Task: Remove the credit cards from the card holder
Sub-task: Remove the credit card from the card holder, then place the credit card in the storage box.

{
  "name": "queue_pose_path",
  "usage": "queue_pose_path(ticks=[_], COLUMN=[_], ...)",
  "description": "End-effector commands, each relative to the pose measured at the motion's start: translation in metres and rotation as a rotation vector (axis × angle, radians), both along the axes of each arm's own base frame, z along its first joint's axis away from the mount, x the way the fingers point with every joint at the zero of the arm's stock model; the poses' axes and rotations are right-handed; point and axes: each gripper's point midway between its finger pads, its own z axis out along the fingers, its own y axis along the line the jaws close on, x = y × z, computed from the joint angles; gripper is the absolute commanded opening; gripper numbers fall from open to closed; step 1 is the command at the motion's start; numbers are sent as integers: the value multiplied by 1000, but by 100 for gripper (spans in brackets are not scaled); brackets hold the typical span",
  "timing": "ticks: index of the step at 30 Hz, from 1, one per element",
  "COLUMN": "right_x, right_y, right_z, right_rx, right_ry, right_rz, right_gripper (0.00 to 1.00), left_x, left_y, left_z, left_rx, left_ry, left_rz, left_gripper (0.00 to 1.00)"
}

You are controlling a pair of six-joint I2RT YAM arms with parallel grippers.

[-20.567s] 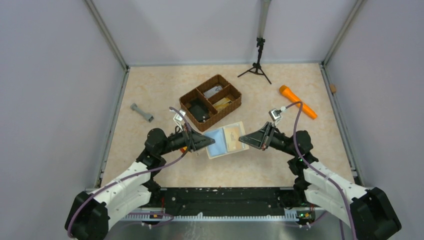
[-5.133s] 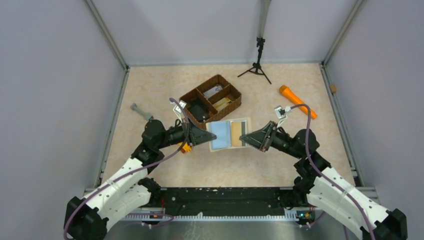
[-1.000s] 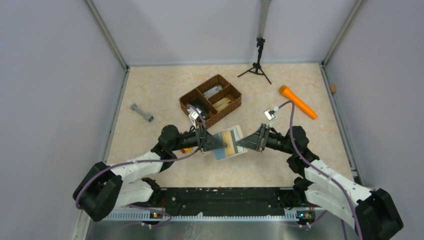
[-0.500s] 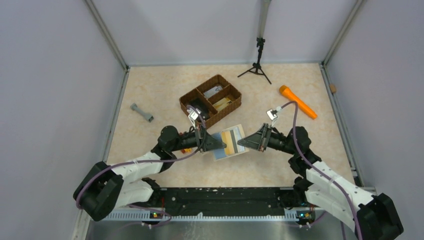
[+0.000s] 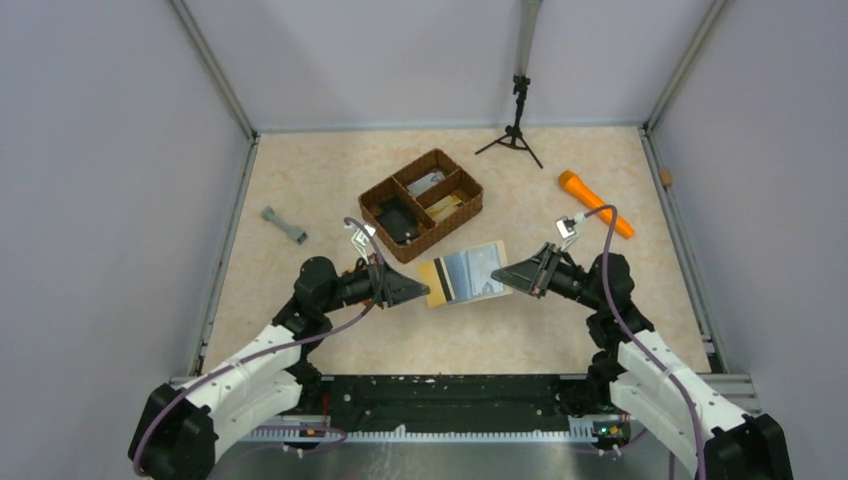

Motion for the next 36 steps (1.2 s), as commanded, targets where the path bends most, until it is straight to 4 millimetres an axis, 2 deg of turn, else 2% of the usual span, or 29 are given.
queue_pose_path(ticks=[1, 4, 5, 8, 12, 15, 19, 25, 30, 36], right_x=[15, 27, 31, 38, 45, 47, 42, 36, 28, 24], right_y=[-14, -28, -33, -46, -68, -83, -95, -121, -137, -146], right_z=[8, -2, -4, -2, 13, 32, 46, 52, 60, 63], right_rx=[-89, -243, -292, -398, -521, -576, -610, -658, -634, -584], right_ry=[-87, -105, -112, -148, -209, -264, -307, -321, -335, -329], right_rz=[-73, -152, -176, -233, -323, -393, -438, -558, -660, -729], right_gripper=[0, 0, 0, 0, 0, 0, 0, 0, 0, 0], left_x=[25, 48, 57, 78, 113, 141, 175, 216, 243, 269], left_y=[21, 45, 50, 60, 63, 65, 50, 18, 7, -14], left_z=[-28, -38, -29, -23, -17, -12, -7, 2, -5, -25], left_rx=[259, 492, 554, 728, 919, 1076, 1223, 1332, 1461, 1538], left_ry=[-5, -39, -64, -106, -186, -242, -326, -431, -466, -511], left_rz=[163, 294, 329, 395, 472, 539, 562, 541, 572, 530], left_gripper=[0, 0, 0, 0, 0, 0, 0, 0, 0, 0])
